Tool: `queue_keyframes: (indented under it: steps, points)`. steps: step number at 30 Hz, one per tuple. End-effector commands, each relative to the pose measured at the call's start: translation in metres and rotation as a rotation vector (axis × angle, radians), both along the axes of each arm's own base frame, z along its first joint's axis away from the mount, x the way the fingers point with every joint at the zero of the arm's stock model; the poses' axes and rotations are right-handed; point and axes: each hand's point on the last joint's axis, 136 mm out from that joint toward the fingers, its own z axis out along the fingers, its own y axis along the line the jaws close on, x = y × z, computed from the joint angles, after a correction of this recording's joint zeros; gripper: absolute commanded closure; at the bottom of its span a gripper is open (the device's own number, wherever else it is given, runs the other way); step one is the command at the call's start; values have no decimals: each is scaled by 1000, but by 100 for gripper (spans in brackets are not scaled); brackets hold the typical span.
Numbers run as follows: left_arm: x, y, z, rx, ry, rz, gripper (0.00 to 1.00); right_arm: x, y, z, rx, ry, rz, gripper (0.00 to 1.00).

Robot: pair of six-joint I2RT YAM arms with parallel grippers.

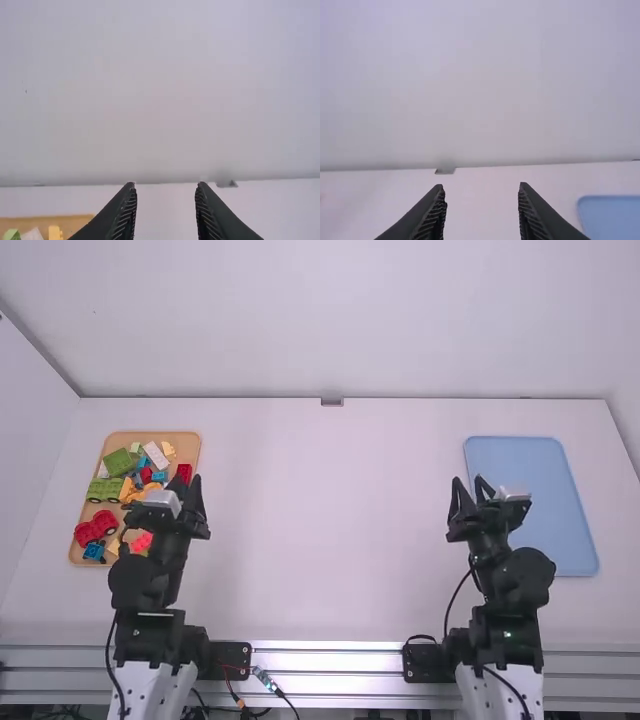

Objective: Assemble lego blocks to make yellow taxi

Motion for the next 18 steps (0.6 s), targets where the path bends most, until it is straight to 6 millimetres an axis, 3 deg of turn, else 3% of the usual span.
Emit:
queue_keyframes:
  steps: [1,7,18]
  points:
    - [-2,3,26,-7,-53,11,67,2,1,21,-30,-26,3,58]
    - [10,14,31,-99,22,60,57,17,0,35,-35,29,7,46]
    - [34,15,28,-100,190,69,41,42,15,-25,-48,253,45,29]
